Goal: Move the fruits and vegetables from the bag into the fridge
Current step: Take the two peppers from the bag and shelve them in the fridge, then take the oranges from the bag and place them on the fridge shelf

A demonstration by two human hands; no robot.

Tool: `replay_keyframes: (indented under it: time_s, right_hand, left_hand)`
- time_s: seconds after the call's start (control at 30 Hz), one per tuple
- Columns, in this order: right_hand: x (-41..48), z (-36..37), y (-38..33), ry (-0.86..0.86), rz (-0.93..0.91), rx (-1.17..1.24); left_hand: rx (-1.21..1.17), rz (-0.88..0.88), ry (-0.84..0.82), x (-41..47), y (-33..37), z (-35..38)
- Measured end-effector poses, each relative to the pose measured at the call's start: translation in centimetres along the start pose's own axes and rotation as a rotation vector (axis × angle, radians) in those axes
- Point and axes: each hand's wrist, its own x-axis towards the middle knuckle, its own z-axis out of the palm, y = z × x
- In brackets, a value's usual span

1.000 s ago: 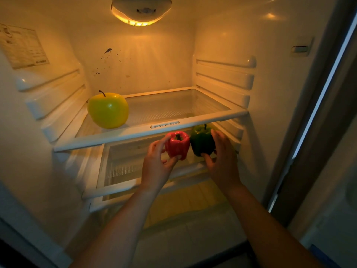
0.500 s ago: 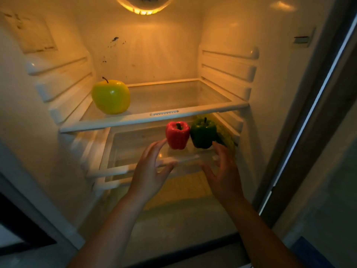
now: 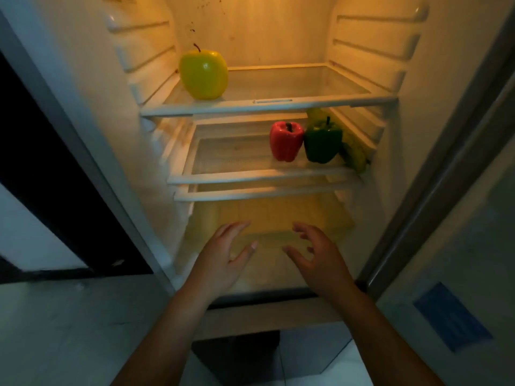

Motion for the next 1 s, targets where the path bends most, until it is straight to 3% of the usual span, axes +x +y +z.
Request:
replay_keyframes:
  time_s: [0.3, 0.47, 1.0]
  right_hand:
    - [-11.4, 2.2, -3.6, -0.121, 0.118, -0.116]
    - [-18.6, 3.2, -6.3, -0.167, 0.104, -0.182]
    - [-38.5, -4.9, -8.0, -0.006, 0.418, -0.243]
  left_hand:
    - [0.014, -0.104, -0.119, -12.2, -2.4, -2.7]
    - [0.073, -0.044, -0.147, -19.1, -2.5, -4.7]
    - [0.08, 0.066, -0.532, -28.7, 5.3, 0.9]
